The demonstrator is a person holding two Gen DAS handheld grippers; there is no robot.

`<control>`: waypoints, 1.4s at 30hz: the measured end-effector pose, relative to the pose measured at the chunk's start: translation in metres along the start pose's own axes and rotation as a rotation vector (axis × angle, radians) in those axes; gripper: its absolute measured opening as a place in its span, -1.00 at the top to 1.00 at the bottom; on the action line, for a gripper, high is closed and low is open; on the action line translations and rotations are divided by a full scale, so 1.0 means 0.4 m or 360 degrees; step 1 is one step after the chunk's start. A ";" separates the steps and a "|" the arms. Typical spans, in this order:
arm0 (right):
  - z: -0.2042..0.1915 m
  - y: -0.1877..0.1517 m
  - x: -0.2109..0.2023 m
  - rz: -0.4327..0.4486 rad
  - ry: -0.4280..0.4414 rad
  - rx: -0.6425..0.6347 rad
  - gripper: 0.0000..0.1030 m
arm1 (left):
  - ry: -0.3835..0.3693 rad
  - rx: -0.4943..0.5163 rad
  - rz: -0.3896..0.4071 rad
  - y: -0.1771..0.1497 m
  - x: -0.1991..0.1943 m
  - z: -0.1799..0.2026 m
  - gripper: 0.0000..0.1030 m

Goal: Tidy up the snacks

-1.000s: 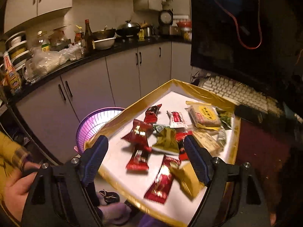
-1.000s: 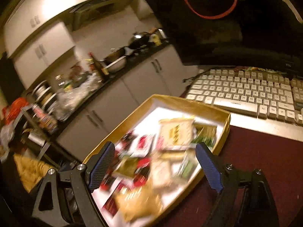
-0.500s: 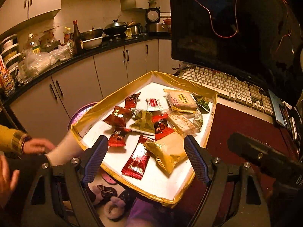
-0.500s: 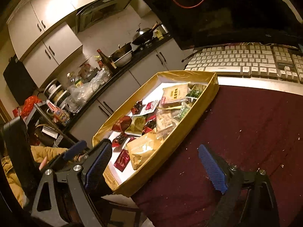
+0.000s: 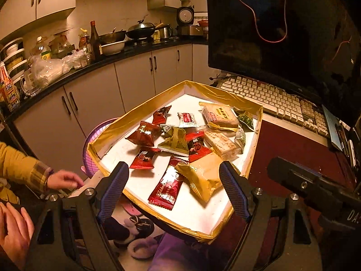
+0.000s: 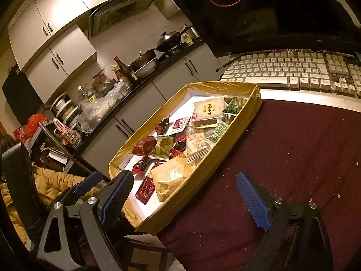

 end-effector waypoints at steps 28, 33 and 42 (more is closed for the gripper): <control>-0.013 0.008 0.033 -0.0007 0.0008 -0.0017 -0.83 | 0.0035 -0.0010 -0.0039 -0.013 0.023 -0.025 -0.61; -0.014 0.012 0.030 0.0014 -0.0035 -0.0033 -0.83 | 0.0026 -0.0010 -0.0063 -0.017 0.030 -0.025 -0.61; -0.025 0.011 0.020 0.0038 -0.0081 -0.0099 -0.83 | -0.0033 0.0008 -0.0142 -0.029 0.048 -0.011 -0.61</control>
Point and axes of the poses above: each gripper's, at about its wrist camera, not at the fingertips, and x roughly the way its jaws point, z to its right, y to its top, the point moved 6 cm from there along x, roughly the way its jaws point, and after that the axes turned 6 degrees about -y, right-handed, at the moved point
